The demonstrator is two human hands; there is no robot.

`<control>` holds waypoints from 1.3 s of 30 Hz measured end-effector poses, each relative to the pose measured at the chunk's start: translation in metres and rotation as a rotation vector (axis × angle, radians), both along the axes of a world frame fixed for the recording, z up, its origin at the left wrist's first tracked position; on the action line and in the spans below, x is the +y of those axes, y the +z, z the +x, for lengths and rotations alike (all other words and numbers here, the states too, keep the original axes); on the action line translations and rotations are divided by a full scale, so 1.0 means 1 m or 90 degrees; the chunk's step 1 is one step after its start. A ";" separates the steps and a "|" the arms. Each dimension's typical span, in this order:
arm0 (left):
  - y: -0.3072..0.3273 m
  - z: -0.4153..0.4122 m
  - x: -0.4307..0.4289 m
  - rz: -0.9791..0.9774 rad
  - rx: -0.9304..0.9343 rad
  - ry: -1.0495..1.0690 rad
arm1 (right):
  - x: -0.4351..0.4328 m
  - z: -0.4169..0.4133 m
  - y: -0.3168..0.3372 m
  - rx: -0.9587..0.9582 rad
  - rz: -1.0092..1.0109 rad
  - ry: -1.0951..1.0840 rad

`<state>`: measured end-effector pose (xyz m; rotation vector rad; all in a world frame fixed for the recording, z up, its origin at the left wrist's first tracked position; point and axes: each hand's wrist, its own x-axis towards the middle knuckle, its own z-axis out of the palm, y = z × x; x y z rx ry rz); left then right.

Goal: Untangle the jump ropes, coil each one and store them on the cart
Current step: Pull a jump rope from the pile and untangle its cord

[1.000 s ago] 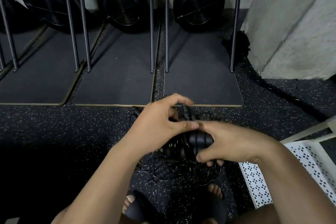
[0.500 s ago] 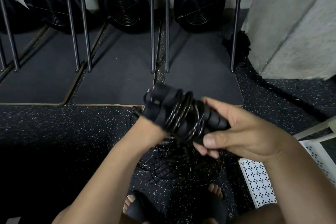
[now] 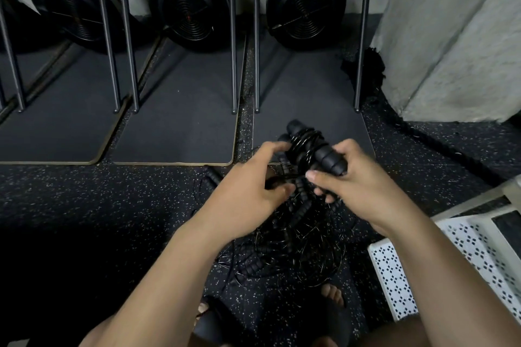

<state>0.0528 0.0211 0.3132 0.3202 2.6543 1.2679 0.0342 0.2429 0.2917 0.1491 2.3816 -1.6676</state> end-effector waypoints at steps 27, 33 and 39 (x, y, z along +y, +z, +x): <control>-0.002 -0.008 -0.010 0.397 -0.140 -0.091 | 0.016 0.021 0.042 -0.193 -0.412 0.523; -0.018 -0.007 -0.004 0.260 -0.089 0.025 | 0.010 0.010 0.037 -0.107 -0.514 0.305; -0.018 -0.006 0.002 0.066 -0.021 -0.026 | 0.000 0.001 0.022 -0.052 -0.405 0.006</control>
